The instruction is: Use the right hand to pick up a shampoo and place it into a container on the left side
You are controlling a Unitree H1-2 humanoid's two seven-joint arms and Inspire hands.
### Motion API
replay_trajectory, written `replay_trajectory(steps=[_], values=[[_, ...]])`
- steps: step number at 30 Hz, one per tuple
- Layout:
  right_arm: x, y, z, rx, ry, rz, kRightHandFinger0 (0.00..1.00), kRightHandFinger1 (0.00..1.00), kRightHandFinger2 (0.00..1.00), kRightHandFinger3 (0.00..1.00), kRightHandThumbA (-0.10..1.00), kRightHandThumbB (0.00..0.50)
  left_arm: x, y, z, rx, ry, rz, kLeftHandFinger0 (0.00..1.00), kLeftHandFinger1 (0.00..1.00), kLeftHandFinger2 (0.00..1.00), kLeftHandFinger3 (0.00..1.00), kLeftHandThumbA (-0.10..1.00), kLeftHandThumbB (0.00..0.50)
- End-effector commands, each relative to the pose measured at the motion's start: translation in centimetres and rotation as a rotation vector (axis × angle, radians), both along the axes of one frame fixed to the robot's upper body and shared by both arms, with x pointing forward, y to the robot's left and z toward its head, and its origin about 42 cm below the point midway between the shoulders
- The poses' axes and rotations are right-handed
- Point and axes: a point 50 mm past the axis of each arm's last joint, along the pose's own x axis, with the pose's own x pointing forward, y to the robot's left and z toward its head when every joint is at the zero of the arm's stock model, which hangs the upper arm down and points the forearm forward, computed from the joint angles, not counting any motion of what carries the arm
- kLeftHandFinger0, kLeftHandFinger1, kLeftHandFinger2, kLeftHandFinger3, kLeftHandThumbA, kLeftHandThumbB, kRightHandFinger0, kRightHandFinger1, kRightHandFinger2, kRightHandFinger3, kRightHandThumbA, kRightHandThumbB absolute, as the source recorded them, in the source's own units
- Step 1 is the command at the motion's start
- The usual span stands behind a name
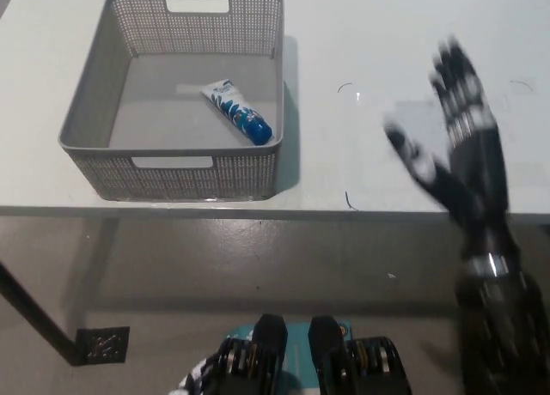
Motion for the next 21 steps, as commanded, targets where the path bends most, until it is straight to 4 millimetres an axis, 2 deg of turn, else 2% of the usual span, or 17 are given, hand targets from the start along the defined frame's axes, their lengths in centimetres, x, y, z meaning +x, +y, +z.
replay_trajectory(steps=[1, 3, 4, 6, 9, 11, 13, 15, 16, 18, 21], values=[[-5.2, -0.6, -2.2, -0.044, 0.013, 0.032, 1.00, 1.00, 1.00, 1.00, 0.96, 0.345, -2.7, 0.0, 0.0, -0.001, -0.067, -0.008, 1.00, 1.00, 1.00, 1.00, 0.89, 0.149], [-6.4, -0.6, -4.9, -0.032, 0.077, 0.042, 1.00, 1.00, 1.00, 1.00, 0.96, 0.320, -2.9, 0.0, -0.2, 0.005, -0.074, -0.004, 1.00, 1.00, 1.00, 1.00, 0.90, 0.162], [-6.7, -0.5, -5.7, -0.028, 0.092, 0.042, 1.00, 1.00, 1.00, 1.00, 0.95, 0.315, -2.9, 0.0, -0.2, 0.006, -0.076, -0.003, 1.00, 1.00, 1.00, 1.00, 0.90, 0.162], [-7.7, -0.3, -7.7, -0.037, 0.142, 0.029, 1.00, 1.00, 1.00, 1.00, 0.95, 0.328, -2.7, -0.1, -0.3, 0.007, -0.077, -0.006, 1.00, 1.00, 1.00, 1.00, 0.91, 0.182], [-8.6, -0.4, -10.3, -0.049, 0.191, 0.058, 1.00, 1.00, 1.00, 1.00, 0.93, 0.301, -2.3, -0.1, -0.2, 0.023, -0.095, -0.013, 1.00, 1.00, 1.00, 1.00, 0.92, 0.157], [-9.2, -0.5, -12.2, -0.037, 0.254, 0.057, 1.00, 1.00, 1.00, 1.00, 0.92, 0.330, -1.9, 0.0, -0.1, 0.028, -0.103, -0.014, 1.00, 1.00, 1.00, 1.00, 0.92, 0.130], [-9.8, -0.6, -13.4, -0.028, 0.291, 0.064, 1.00, 1.00, 1.00, 1.00, 0.90, 0.318, -1.6, 0.2, 0.0, 0.032, -0.110, -0.016, 1.00, 1.00, 1.00, 1.00, 0.91, 0.106], [-10.2, -0.6, -14.6, -0.022, 0.329, 0.070, 1.00, 1.00, 1.00, 1.00, 0.89, 0.318, -1.3, 0.4, 0.1, 0.033, -0.114, -0.014, 1.00, 1.00, 1.00, 1.00, 0.90, 0.107], [-10.9, -0.7, -15.4, -0.022, 0.365, 0.061, 1.00, 1.00, 1.00, 1.00, 0.91, 0.349, -1.4, 0.4, 0.0, 0.036, -0.113, -0.013, 1.00, 1.00, 1.00, 1.00, 0.90, 0.111], [-11.4, -1.0, -16.4, -0.023, 0.382, 0.060, 1.00, 1.00, 1.00, 1.00, 0.90, 0.335, -1.2, 0.4, 0.1, 0.027, -0.115, -0.010, 1.00, 1.00, 1.00, 1.00, 0.89, 0.136], [-11.6, -1.4, -17.3, -0.040, 0.399, 0.057, 1.00, 1.00, 1.00, 1.00, 0.90, 0.328, -0.6, 0.4, 0.5, 0.028, -0.133, -0.007, 1.00, 1.00, 1.00, 1.00, 0.88, 0.119]])
